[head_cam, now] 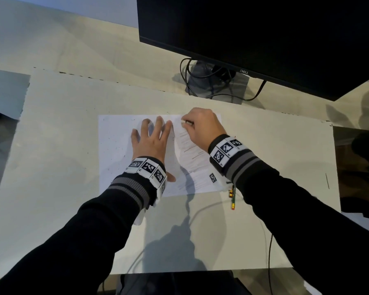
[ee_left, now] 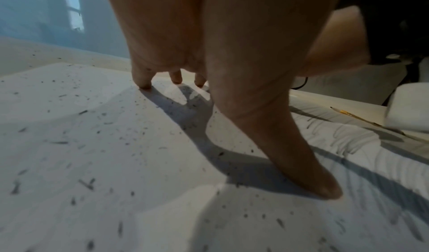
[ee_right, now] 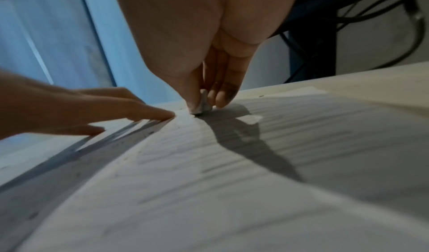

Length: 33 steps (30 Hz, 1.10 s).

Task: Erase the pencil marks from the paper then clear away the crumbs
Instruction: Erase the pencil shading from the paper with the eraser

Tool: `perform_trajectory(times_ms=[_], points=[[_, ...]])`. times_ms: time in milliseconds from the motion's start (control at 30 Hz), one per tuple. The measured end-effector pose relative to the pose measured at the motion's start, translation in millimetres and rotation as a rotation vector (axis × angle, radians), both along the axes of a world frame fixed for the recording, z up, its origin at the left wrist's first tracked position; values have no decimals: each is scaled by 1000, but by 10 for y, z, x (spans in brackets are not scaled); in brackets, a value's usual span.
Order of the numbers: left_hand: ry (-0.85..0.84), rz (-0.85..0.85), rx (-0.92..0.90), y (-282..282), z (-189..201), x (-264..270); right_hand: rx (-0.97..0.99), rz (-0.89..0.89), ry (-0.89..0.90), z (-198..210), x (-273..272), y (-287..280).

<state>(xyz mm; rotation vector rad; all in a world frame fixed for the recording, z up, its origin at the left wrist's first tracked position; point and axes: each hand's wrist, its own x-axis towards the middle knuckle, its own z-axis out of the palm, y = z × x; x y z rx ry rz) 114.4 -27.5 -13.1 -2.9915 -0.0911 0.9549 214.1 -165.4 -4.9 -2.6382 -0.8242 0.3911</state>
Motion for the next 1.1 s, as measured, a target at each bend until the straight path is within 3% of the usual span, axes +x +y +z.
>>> perform_trajectory(times_ms=[167,300,467,600,733,867,1033,1100], points=[[3,9,-20,-10,17,-2,15,181,72,4,-244,53],[6,2,10,-14,14,1,-14,-50,10,9,-1,-30],[2,10,-8,-17,26,5,-11,136,68,9,-270,-27],[17,16,-11,-12,31,1,13,-71,-7,-29,-105,-81],[-2,17,-35,-4,18,-4,2,196,55,-17,-328,-35],[1,19,-32,-1,20,-9,38,1,-13,-10,-98,-95],[-13,20,-50,10,17,-18,-4,251,49,8,-327,-64],[-14,20,-43,8,13,-17,3,159,12,16,-195,-107]])
